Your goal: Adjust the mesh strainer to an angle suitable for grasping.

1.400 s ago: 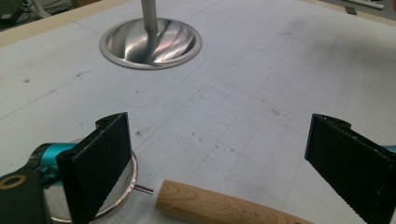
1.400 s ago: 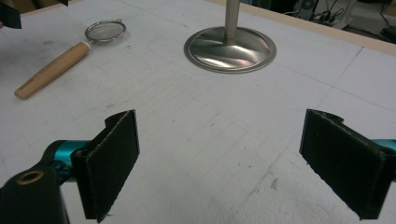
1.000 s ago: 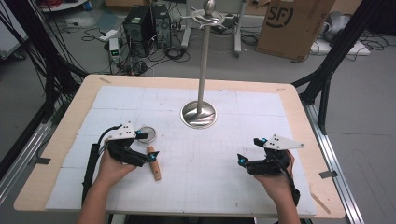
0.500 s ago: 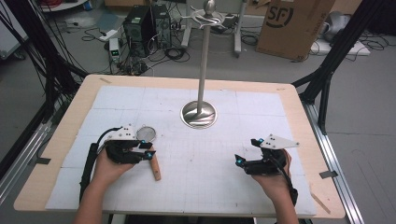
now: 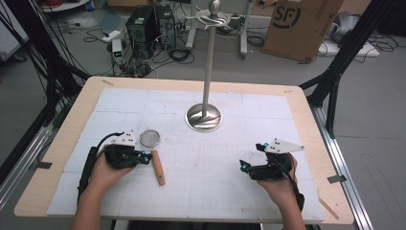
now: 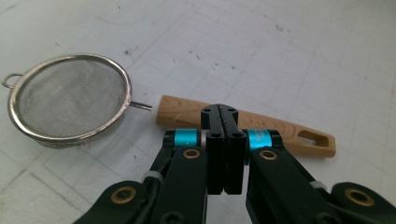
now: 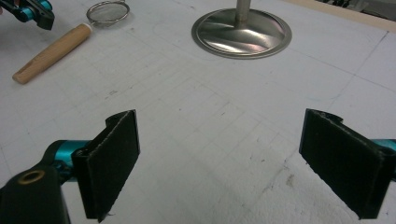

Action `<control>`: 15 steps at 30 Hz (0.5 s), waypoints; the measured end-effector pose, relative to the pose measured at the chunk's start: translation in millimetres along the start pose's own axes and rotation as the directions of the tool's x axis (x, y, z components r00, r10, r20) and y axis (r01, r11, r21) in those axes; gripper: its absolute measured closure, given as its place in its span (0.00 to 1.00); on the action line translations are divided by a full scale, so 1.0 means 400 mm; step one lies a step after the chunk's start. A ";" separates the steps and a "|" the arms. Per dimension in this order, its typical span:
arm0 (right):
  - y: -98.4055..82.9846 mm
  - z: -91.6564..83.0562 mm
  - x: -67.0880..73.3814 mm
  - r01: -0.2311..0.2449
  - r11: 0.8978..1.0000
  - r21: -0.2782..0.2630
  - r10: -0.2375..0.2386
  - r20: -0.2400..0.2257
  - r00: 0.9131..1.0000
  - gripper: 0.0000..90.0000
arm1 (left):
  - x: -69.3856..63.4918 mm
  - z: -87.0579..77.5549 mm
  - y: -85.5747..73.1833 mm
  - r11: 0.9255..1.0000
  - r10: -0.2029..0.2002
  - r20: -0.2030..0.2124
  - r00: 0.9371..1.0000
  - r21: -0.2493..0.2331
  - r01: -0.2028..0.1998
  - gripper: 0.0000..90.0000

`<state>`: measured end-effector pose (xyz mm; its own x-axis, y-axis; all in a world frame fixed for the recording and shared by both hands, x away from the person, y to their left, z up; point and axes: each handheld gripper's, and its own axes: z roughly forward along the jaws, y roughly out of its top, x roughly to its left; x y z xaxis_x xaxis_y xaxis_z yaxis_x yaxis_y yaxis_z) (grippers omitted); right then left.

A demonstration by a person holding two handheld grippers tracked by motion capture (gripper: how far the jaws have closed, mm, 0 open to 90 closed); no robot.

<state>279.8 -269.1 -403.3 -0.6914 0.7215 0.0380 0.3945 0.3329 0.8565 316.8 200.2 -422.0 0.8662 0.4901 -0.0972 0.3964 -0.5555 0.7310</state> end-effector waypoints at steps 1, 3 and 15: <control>0.000 0.000 0.000 -0.001 1.000 -0.002 0.001 -0.006 1.000 0.15 | -0.001 0.004 0.000 1.000 0.004 0.002 1.000 0.013 -0.004 1.00; 0.001 0.000 0.000 -0.006 1.000 -0.006 0.006 -0.011 1.000 0.15 | -0.002 0.012 0.000 1.000 0.006 0.005 1.000 0.029 -0.006 1.00; 0.003 -0.002 0.004 -0.004 1.000 -0.012 0.004 -0.009 1.000 0.15 | -0.013 0.035 0.004 0.997 0.035 0.033 0.999 0.070 -0.037 1.00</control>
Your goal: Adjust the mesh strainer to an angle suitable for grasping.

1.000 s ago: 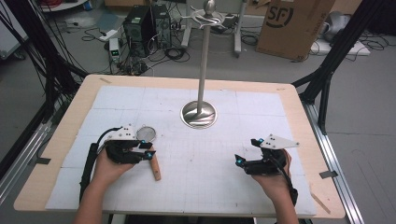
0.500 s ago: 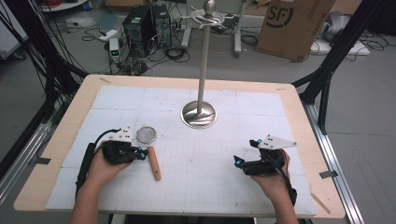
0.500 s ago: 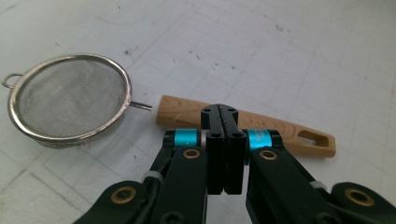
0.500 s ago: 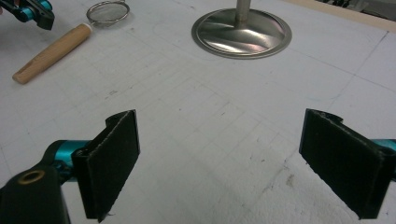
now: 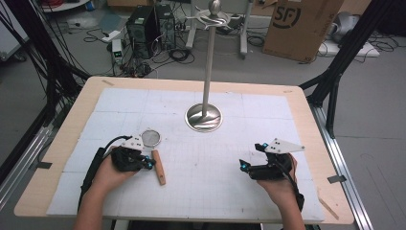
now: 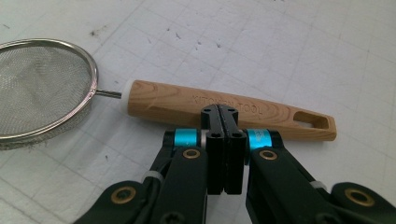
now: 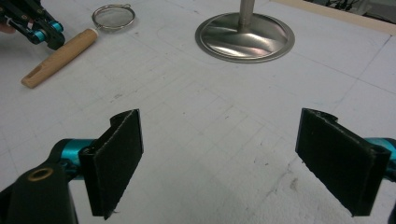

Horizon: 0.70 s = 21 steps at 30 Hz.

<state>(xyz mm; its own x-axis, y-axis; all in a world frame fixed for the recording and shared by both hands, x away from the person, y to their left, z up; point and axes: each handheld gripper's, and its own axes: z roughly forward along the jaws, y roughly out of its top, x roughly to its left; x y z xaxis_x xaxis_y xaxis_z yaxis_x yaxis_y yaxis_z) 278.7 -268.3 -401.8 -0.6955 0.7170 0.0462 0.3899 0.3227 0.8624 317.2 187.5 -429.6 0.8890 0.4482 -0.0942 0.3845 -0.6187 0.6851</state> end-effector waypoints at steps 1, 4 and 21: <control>0.000 0.001 0.000 0.004 1.000 0.002 -0.004 0.001 1.000 0.15 | -0.004 0.004 0.002 1.000 -0.003 0.011 1.000 -0.005 0.003 1.00; 0.000 0.002 0.001 0.006 1.000 0.002 -0.006 -0.001 1.000 0.15 | -0.013 0.011 0.010 1.000 0.013 0.026 1.000 0.001 -0.013 1.00; 0.000 0.000 0.002 0.011 1.000 0.001 -0.011 0.000 1.000 0.15 | -0.081 0.090 0.063 0.995 0.089 -0.007 0.996 -0.048 -0.089 0.99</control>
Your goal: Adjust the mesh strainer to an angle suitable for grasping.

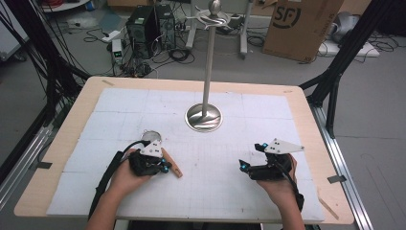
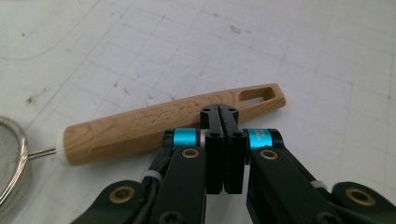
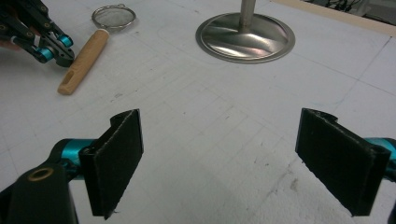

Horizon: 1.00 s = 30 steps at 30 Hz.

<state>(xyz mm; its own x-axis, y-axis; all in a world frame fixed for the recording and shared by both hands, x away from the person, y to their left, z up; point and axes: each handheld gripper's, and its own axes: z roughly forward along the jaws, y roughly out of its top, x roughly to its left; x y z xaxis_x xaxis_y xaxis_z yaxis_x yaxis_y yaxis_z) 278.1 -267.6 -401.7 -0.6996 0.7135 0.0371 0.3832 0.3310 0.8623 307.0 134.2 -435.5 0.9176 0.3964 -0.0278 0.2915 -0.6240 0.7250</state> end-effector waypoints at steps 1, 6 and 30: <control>0.000 0.000 0.000 0.001 1.000 0.000 -0.001 0.000 1.000 0.16 | -0.004 0.010 0.001 1.000 -0.012 -0.002 1.000 -0.019 0.012 0.99; 0.000 0.001 0.002 0.003 1.000 0.000 -0.003 0.002 1.000 0.16 | -0.009 0.021 0.004 1.000 -0.013 -0.007 1.000 -0.024 0.013 0.99; 0.005 -0.017 0.007 0.005 1.000 -0.020 -0.005 0.002 1.000 0.16 | -0.009 0.086 0.080 1.000 -0.003 -0.031 1.000 0.017 0.004 0.97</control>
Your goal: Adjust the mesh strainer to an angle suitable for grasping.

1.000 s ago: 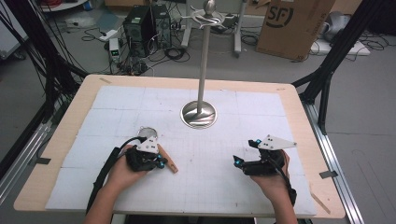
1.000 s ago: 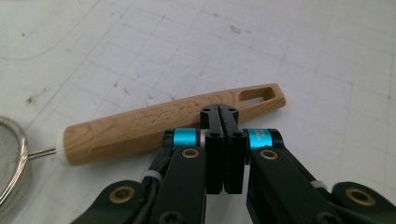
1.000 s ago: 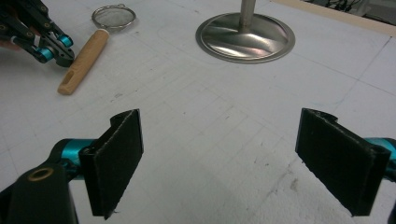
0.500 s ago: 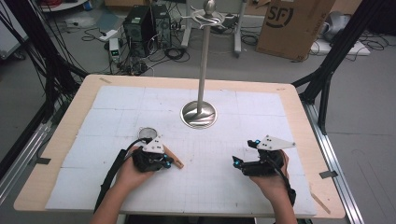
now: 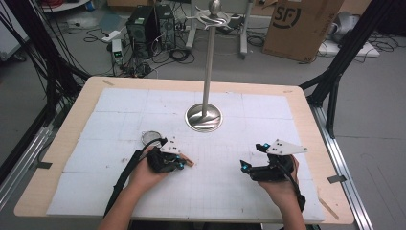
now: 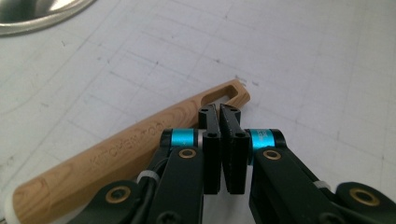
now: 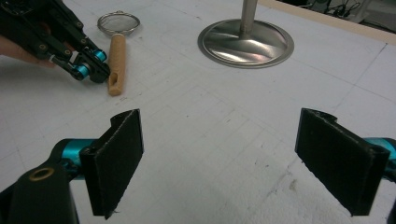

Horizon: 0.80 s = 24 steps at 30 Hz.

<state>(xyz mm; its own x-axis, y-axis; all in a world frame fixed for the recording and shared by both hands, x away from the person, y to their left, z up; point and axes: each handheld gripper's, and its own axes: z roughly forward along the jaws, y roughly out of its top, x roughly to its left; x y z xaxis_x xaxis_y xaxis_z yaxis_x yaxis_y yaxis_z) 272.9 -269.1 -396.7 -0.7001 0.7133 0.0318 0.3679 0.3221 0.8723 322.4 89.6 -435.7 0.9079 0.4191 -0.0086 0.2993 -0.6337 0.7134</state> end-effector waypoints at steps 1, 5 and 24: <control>0.000 0.000 0.000 0.001 1.000 -0.002 -0.001 -0.002 1.000 0.16 | 0.001 0.003 0.004 1.000 -0.001 -0.002 1.000 -0.001 0.001 0.97; 0.000 -0.002 -0.001 -0.003 1.000 -0.004 0.003 -0.001 1.000 0.16 | 0.006 0.014 0.014 1.000 -0.009 -0.007 1.000 0.001 0.009 0.97; -0.001 0.000 0.001 -0.009 1.000 -0.002 0.009 -0.010 1.000 0.16 | 0.034 -0.049 0.018 0.998 -0.039 -0.073 0.997 -0.055 0.035 0.79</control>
<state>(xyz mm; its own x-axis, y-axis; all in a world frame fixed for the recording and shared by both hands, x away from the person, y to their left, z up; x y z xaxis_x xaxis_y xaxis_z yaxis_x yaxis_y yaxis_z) 272.5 -268.8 -397.2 -0.7028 0.7099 0.0450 0.3734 0.3143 0.8728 331.0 103.3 -416.8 0.8719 0.4895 0.0150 0.3140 -0.5822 0.7500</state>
